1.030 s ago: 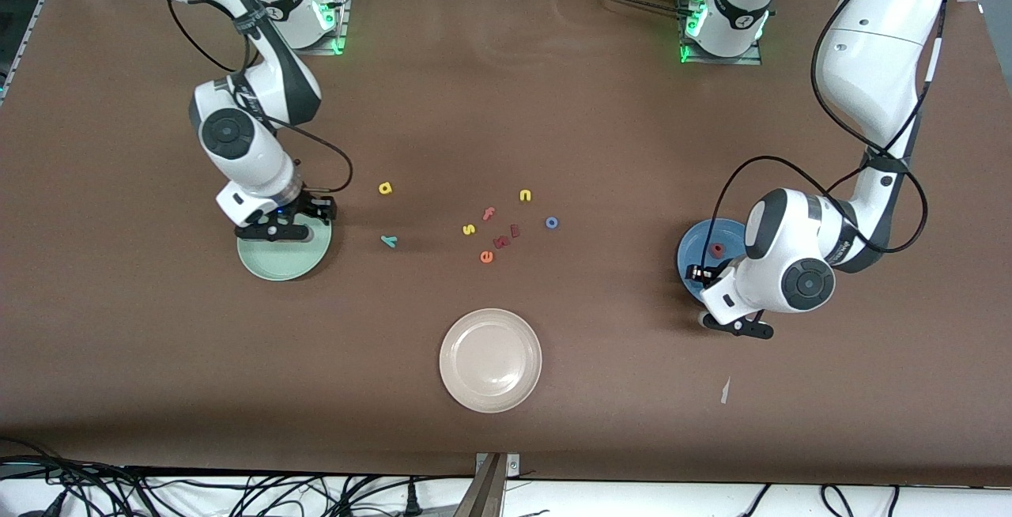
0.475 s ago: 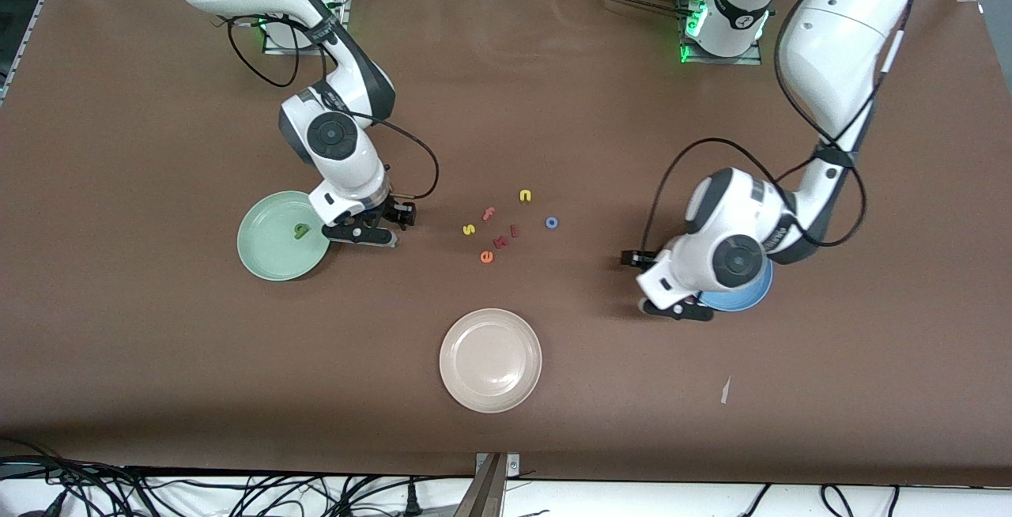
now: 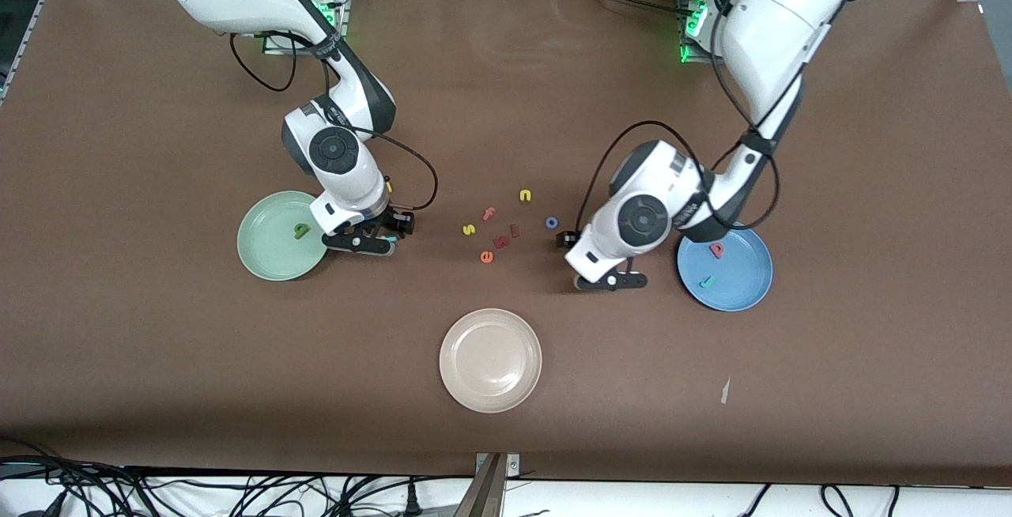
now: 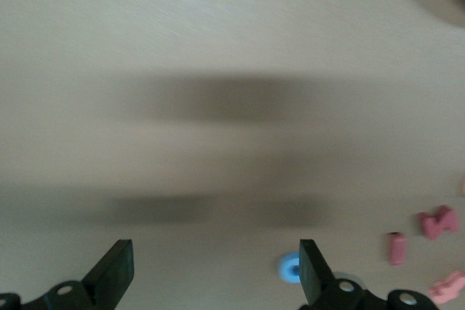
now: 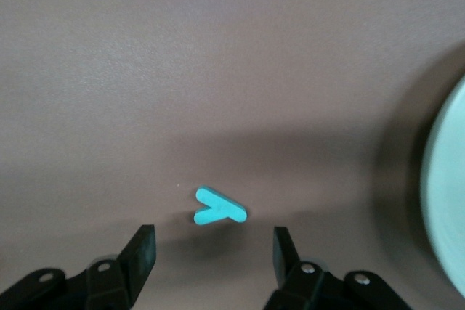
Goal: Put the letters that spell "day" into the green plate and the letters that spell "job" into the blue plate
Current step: 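Reach the left gripper to the blue o while the right grasps cyan Y, then drop the blue o on the blue plate while the right drops Y on green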
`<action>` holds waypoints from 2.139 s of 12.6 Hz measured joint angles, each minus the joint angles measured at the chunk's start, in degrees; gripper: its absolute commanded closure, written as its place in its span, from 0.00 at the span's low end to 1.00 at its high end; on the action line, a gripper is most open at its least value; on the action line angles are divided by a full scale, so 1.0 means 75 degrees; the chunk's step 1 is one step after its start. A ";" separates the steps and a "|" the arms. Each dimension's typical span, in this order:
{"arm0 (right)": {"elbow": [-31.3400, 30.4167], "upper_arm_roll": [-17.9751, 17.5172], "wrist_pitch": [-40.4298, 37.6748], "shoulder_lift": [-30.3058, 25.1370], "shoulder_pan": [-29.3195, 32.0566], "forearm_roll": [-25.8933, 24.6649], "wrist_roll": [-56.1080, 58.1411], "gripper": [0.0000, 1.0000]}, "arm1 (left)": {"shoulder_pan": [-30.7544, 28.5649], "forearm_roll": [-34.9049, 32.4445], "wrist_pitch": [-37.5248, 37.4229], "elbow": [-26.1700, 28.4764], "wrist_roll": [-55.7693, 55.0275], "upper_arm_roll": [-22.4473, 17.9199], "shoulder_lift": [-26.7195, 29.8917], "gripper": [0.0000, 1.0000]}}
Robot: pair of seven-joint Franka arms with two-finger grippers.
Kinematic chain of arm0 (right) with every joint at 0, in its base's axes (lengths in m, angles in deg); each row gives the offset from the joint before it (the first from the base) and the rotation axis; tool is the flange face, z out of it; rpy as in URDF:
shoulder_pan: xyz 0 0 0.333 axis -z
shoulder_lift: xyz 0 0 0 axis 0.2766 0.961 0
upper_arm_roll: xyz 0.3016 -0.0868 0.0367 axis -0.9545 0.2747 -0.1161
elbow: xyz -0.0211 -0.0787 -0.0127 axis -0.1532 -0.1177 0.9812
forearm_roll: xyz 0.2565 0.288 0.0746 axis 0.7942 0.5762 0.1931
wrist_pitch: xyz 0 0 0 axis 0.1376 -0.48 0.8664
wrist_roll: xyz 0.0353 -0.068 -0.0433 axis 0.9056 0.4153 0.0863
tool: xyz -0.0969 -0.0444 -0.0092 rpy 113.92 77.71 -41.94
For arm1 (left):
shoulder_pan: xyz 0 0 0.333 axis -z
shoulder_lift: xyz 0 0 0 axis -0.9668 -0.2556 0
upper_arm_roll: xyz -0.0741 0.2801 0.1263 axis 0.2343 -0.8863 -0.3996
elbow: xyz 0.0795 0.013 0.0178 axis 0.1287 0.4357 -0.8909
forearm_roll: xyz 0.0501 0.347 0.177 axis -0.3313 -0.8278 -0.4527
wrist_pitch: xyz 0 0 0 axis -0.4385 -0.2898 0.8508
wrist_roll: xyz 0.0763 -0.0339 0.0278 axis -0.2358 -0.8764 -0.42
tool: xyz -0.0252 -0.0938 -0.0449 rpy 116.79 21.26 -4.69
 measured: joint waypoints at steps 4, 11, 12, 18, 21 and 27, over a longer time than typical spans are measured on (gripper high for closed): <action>0.0002 0.0055 0.0176 0.0160 0.0000 -0.0001 0.0000 0.27 | 0.0574 -0.0002 0.0556 0.0031 -0.1201 -0.0010 -0.0368 0.15; 0.0002 0.0102 0.0456 0.0347 0.0000 -0.0009 0.0000 0.34 | 0.0649 -0.0026 0.0556 0.0321 -0.1345 -0.0064 -0.0414 0.53; 0.0002 0.0111 0.0469 0.0361 0.0000 -0.0012 0.0000 0.37 | 0.0649 -0.0026 0.0556 0.0334 -0.1345 -0.0064 -0.0412 0.54; 0.0004 0.0137 0.0475 0.0356 -0.0001 -0.0099 0.0001 0.63 | 0.0657 -0.0029 0.0555 0.0336 -0.1349 -0.0065 -0.0389 0.76; 0.0007 0.0151 0.0485 0.0344 -0.0001 -0.0168 0.0001 0.68 | 0.0657 -0.0033 0.0536 0.0336 -0.1353 -0.0067 -0.0376 0.91; 0.0055 0.0307 0.0484 0.0311 0.0012 -0.0210 0.0419 0.68 | 0.0637 -0.0214 0.0491 0.0315 -0.1353 -0.0113 -0.0350 0.94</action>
